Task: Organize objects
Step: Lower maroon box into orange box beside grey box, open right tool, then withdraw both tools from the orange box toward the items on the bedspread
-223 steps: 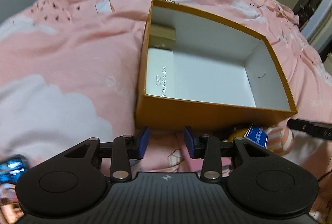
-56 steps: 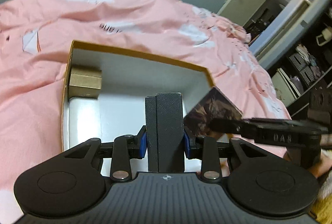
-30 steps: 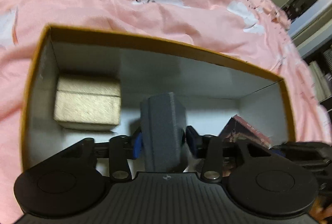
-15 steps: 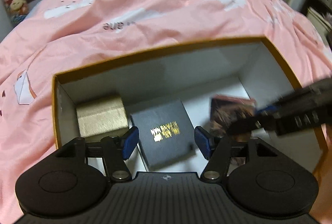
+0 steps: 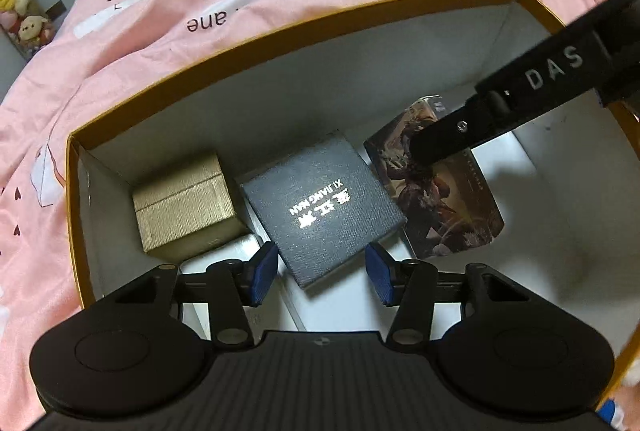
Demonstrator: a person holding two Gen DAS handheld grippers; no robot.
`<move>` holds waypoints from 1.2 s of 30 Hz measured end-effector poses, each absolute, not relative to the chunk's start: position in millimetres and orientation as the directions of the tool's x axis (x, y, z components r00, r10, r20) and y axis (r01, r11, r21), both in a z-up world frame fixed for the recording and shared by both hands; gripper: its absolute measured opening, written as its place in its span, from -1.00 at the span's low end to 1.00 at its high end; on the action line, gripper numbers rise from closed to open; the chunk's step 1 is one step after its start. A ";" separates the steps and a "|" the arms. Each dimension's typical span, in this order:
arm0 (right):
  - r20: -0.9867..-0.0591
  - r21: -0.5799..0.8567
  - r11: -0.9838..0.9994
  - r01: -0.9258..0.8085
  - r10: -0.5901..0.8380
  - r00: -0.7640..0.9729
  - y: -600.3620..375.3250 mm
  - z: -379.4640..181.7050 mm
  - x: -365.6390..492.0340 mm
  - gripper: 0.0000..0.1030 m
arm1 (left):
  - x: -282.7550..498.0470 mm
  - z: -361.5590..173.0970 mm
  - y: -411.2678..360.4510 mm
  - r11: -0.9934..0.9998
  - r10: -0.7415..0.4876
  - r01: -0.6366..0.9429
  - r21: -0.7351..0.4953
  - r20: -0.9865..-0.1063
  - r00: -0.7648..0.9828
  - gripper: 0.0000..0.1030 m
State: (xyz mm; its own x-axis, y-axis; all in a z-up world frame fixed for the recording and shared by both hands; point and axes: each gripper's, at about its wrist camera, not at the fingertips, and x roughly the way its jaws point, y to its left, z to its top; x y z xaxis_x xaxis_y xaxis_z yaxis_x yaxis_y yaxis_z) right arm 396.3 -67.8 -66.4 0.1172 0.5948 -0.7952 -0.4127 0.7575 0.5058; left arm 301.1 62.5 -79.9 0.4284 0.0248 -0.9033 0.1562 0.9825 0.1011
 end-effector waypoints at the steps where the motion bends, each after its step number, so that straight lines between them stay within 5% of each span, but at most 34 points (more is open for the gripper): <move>1: -0.791 0.512 0.758 -0.403 0.599 0.122 -68.2 -67.4 398.5 -0.53 | 301.6 -79.8 62.5 0.982 0.029 0.154 0.106 -0.900 0.435 0.16; 8: -0.788 0.503 0.766 -0.400 0.597 0.153 -61.6 -71.1 405.6 -0.51 | 302.5 -82.0 60.3 0.974 0.069 0.162 0.160 -0.885 0.460 0.07; 24: -0.884 0.181 0.676 -0.714 0.430 0.183 -41.4 -57.6 381.0 0.43 | 306.3 -76.7 72.8 0.986 0.043 0.122 0.114 -0.881 0.470 0.02; 29: -0.929 0.052 0.559 -0.828 0.331 0.165 -32.7 -65.9 360.0 0.42 | 306.7 -74.7 77.0 0.991 0.025 0.104 0.083 -0.882 0.471 0.02; 36: -0.953 -0.057 0.453 -0.890 0.240 0.183 -21.1 -83.4 345.9 -0.08 | 308.5 -74.5 78.1 0.992 0.022 0.102 0.079 -0.882 0.471 0.02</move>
